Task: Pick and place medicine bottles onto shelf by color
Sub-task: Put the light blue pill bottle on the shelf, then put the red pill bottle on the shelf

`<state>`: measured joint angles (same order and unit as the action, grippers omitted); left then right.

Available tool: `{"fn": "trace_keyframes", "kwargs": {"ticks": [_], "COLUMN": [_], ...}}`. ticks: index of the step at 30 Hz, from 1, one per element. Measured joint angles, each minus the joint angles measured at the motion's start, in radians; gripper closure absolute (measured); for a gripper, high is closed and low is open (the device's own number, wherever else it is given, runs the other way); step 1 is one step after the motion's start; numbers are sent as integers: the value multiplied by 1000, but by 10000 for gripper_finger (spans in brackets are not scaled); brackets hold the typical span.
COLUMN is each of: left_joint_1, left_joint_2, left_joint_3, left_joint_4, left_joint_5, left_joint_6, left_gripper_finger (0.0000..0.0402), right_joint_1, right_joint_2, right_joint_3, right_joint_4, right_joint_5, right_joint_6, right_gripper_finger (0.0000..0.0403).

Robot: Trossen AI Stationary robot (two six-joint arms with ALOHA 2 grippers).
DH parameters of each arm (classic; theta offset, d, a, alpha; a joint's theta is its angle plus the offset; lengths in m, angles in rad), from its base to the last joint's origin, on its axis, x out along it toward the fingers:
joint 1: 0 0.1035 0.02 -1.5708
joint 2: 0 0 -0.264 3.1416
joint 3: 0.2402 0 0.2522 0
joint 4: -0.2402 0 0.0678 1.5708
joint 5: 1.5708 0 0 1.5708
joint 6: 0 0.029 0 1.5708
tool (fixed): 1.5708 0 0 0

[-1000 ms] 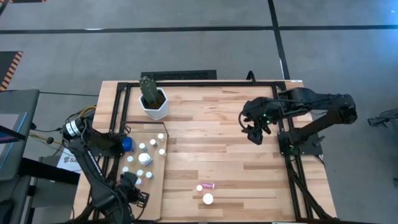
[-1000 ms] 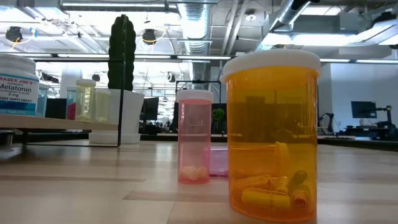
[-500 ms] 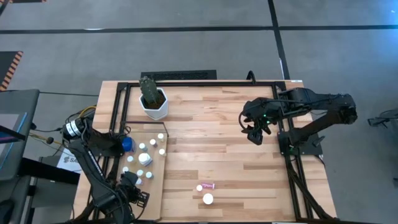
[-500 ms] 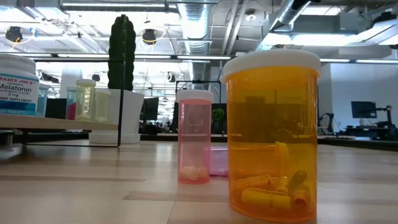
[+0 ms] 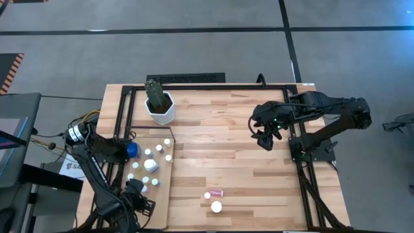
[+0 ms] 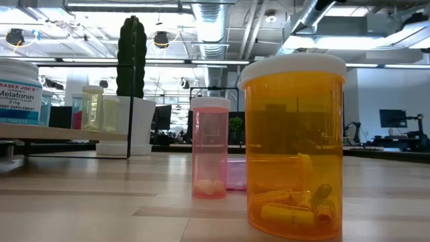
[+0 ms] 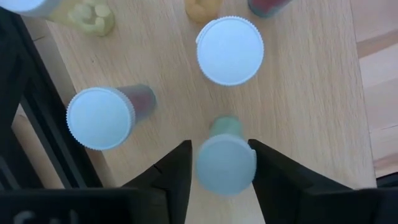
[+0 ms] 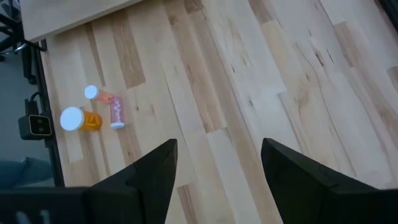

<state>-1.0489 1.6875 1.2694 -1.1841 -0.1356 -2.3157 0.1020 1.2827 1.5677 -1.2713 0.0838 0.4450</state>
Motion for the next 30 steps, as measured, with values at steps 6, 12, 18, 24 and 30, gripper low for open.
{"fn": "trace_keyframes", "kwargs": {"ticks": [6, 12, 18, 24, 30], "left_joint_1": [0, 0, 1, 0, 12], "left_joint_2": [0, 0, 0, 0, 0], "left_joint_3": [0, 11, 67, 142, 224], "left_joint_4": [9, 38, -49, -79, -142], "left_joint_5": [0, 0, 13, 17, -44], "left_joint_6": [0, 0, -8, -9, -11], "left_gripper_finger": [246, 244, 244, 244, 244], "right_joint_1": [0, 0, 0, 13, 72], "right_joint_2": [0, 0, 0, 0, 0], "right_joint_3": [0, 0, 0, 0, -5], "right_joint_4": [0, -1, 0, 0, 22], "right_joint_5": [-2, -3, -3, -3, 5], "right_joint_6": [0, 0, 0, 0, 18], "right_gripper_finger": [148, 148, 148, 148, 148]}}
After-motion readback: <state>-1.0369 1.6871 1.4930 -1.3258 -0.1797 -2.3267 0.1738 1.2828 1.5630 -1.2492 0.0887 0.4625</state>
